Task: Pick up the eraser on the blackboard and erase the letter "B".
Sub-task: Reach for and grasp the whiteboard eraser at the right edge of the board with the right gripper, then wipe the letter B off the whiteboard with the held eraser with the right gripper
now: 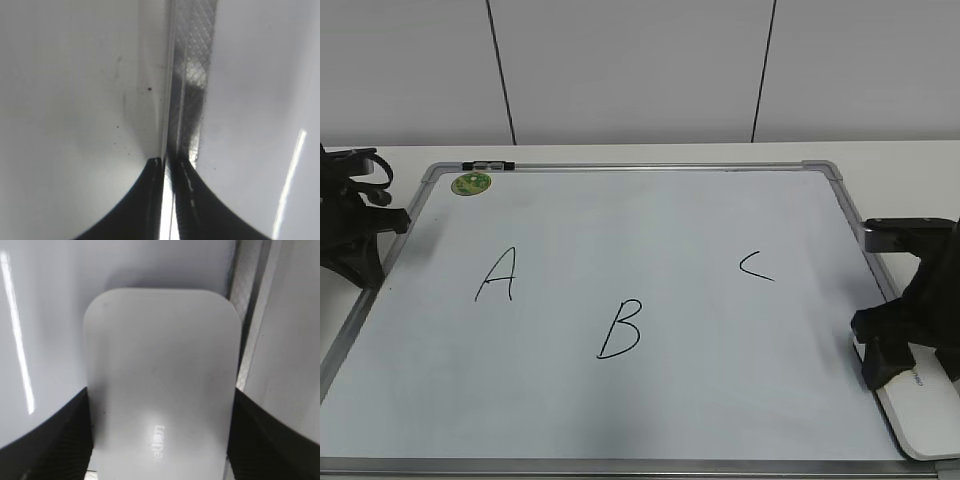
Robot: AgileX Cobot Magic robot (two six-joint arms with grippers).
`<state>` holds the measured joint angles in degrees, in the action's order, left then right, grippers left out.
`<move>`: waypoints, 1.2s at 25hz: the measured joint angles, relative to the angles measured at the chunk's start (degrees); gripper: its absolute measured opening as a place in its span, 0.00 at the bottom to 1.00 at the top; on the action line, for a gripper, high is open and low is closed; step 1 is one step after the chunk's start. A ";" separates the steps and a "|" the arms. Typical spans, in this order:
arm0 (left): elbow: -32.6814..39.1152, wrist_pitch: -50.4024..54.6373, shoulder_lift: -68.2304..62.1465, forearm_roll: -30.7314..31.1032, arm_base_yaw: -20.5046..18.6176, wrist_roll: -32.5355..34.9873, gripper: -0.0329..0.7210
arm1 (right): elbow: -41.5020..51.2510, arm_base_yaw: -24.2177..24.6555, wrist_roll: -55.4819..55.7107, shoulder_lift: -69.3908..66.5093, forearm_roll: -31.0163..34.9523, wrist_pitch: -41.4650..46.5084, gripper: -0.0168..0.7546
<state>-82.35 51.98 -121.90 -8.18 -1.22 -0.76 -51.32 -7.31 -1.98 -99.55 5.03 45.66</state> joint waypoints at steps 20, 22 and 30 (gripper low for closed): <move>0.00 0.00 0.00 -0.14 0.00 0.00 0.10 | -30.74 -10.03 0.69 -10.30 7.18 19.55 0.71; 0.00 0.00 0.00 -0.14 0.00 0.00 0.10 | -35.28 -11.75 1.55 -14.05 5.57 22.03 0.71; 0.00 0.00 0.00 -0.14 0.00 0.00 0.10 | -48.87 -20.00 4.90 -24.20 -1.11 23.34 0.71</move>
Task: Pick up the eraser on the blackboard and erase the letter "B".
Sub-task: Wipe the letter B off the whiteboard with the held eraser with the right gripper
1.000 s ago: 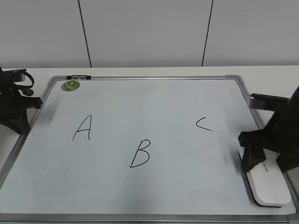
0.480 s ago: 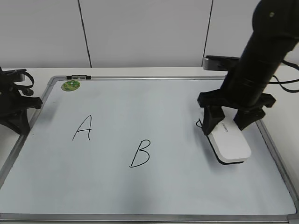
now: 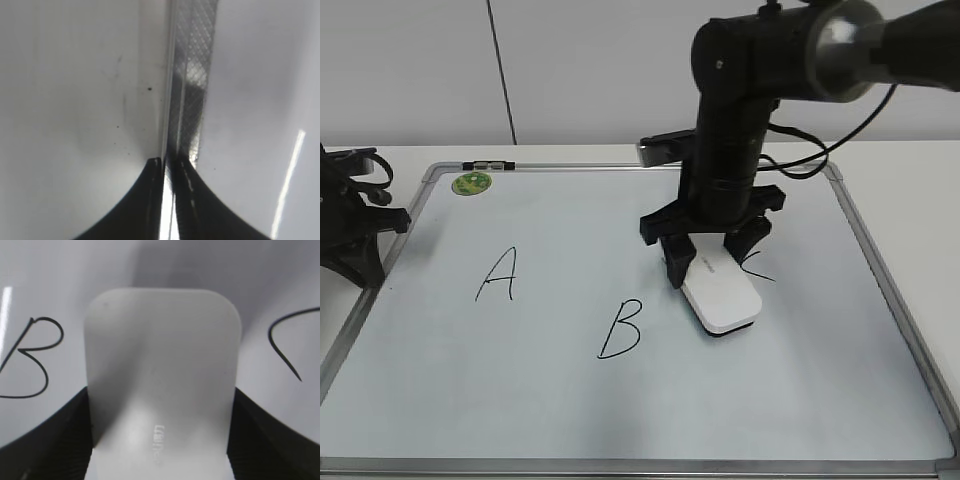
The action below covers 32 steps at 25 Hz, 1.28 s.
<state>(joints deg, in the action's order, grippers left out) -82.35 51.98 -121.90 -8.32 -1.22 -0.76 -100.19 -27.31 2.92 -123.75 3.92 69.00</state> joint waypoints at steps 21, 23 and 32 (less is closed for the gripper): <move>0.00 0.08 0.00 -0.27 -0.10 0.00 0.11 | -6.36 -5.90 1.54 -8.03 -2.08 1.35 0.71; 0.00 0.08 0.00 -0.27 -0.10 0.00 0.11 | -6.59 -6.56 1.66 -8.06 -2.95 1.36 0.71; 0.00 0.08 0.00 -0.41 -0.10 0.00 0.11 | -6.72 -11.48 1.66 -8.16 -3.92 1.12 0.71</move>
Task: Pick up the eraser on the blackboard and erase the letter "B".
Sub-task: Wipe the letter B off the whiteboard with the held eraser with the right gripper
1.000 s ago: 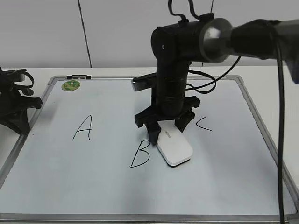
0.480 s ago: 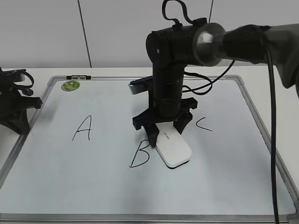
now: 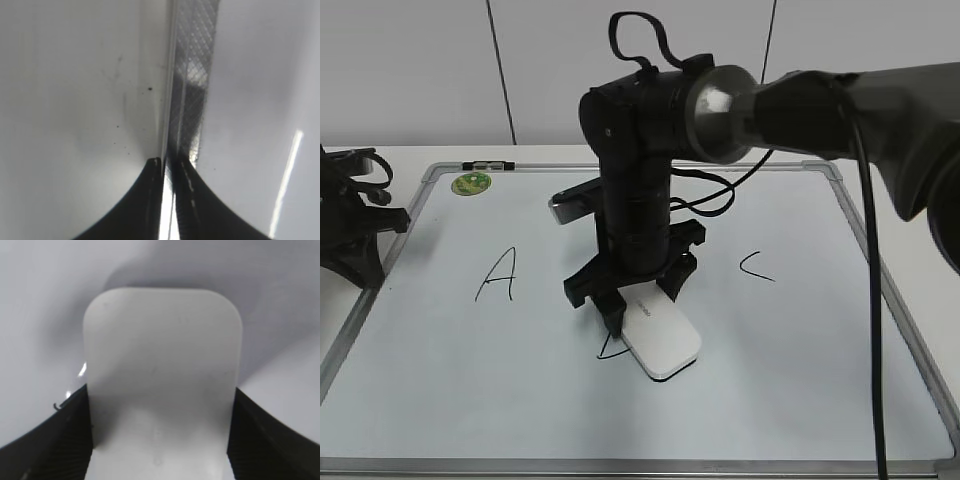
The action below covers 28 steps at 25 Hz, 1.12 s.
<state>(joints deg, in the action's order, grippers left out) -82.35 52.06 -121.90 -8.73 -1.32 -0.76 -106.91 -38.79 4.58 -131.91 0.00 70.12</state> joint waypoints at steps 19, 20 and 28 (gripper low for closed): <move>0.00 0.00 0.00 -0.27 0.00 0.00 0.11 | -4.12 -6.99 -1.24 -1.88 9.98 -0.19 0.71; 0.00 0.00 0.00 -0.27 0.00 0.00 0.11 | -4.63 -7.12 -1.38 -1.88 10.07 -0.19 0.71; 0.00 0.00 0.00 -0.27 0.00 0.00 0.11 | -9.12 -6.27 1.83 1.05 -5.14 -0.19 0.71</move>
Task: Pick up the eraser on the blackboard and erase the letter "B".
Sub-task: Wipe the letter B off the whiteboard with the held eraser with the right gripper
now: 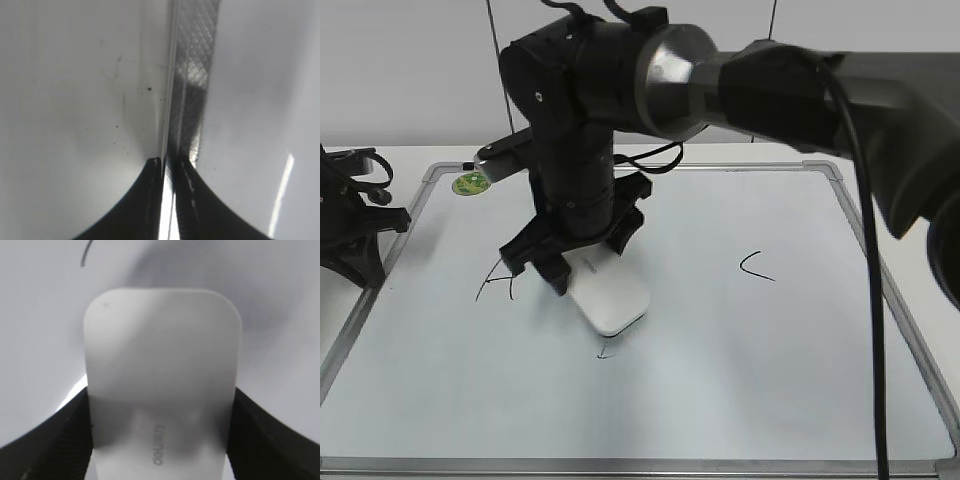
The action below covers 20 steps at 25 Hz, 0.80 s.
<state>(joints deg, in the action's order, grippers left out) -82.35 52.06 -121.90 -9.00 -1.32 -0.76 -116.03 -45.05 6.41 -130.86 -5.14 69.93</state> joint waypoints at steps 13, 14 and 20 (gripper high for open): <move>0.00 0.00 0.00 0.00 0.00 0.00 0.11 | 0.00 9.21 1.98 -1.04 -2.69 0.20 0.71; 0.00 0.00 0.00 0.00 0.00 0.00 0.11 | 0.00 9.21 1.98 -1.70 -1.93 0.20 0.71; 0.00 0.00 0.00 -0.13 0.00 0.00 0.11 | 0.00 9.11 0.57 -4.57 3.02 0.20 0.71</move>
<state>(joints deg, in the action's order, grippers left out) -82.35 52.06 -121.90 -9.13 -1.32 -0.76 -116.03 -35.94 6.98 -135.43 -2.11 70.13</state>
